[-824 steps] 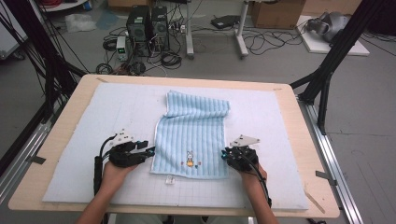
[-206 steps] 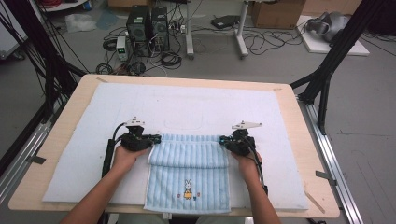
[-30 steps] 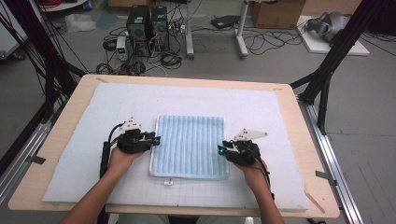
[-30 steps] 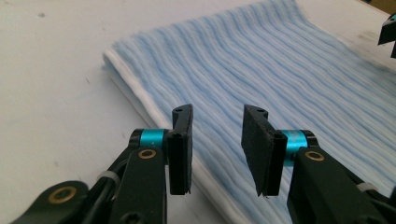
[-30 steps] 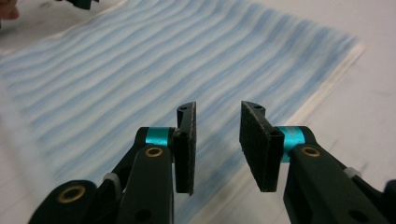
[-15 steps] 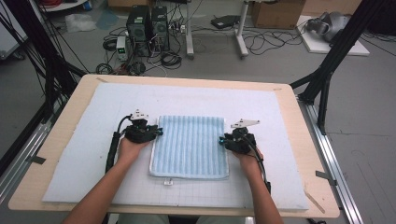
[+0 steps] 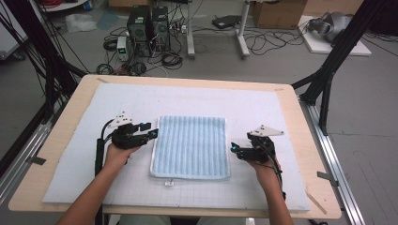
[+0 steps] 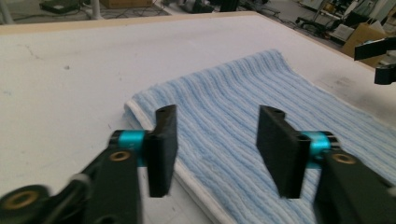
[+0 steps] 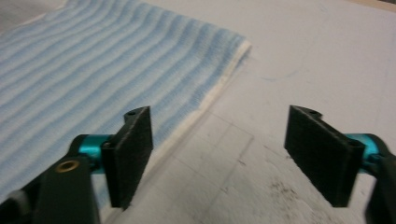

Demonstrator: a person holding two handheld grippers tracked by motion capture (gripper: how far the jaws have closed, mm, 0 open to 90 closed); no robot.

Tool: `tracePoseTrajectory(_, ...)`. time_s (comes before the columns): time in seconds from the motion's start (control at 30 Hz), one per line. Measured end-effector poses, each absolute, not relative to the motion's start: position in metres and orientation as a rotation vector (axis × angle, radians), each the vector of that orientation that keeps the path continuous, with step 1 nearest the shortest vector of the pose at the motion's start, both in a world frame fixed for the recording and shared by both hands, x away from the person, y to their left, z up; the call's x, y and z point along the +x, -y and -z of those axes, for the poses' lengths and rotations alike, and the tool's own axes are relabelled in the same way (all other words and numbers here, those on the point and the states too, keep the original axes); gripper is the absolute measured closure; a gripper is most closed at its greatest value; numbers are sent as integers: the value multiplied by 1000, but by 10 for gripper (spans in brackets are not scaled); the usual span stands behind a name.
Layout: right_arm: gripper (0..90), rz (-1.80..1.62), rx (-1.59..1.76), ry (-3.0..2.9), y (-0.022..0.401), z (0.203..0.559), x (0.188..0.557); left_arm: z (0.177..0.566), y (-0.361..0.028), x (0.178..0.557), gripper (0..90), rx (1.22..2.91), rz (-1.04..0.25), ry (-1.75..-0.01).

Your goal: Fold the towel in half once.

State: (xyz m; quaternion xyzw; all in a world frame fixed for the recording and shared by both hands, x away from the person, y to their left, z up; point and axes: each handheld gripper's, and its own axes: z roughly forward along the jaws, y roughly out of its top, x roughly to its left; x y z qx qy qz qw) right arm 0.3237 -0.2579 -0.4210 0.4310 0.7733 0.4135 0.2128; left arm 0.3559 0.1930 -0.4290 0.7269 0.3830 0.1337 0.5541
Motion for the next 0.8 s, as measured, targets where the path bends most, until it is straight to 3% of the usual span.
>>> tracePoseTrajectory(0.2, 120, -1186, 1215, -2082, 269, 417, 322, 429, -199, 350, 177, 1661, -359, -936)
tracePoseTrajectory(0.8, 113, -1159, 1159, -2103, 272, 419, 323, 430, -203, 347, 205, 1660, -367, -896)
